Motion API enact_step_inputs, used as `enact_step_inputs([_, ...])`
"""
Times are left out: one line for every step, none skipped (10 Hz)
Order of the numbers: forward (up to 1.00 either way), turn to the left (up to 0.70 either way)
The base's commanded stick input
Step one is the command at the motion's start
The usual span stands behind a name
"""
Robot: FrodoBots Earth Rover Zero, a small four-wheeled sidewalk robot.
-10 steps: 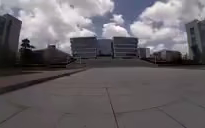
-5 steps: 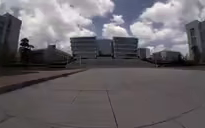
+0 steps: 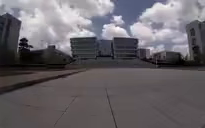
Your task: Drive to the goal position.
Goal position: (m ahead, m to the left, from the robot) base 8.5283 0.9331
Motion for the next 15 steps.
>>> enact_step_inputs([0.7,0.0])
enact_step_inputs([0.7,0.0])
enact_step_inputs([0.7,0.0])
enact_step_inputs([0.7,0.0])
enact_step_inputs([0.7,0.0])
enact_step_inputs([0.7,0.0])
enact_step_inputs([0.7,0.0])
enact_step_inputs([0.7,0.0])
enact_step_inputs([0.7,0.0])
enact_step_inputs([0.7,0.0])
enact_step_inputs([0.7,0.0])
enact_step_inputs([0.7,0.0])
enact_step_inputs([0.7,0.0])
enact_step_inputs([0.7,0.0])
enact_step_inputs([0.7,0.0])
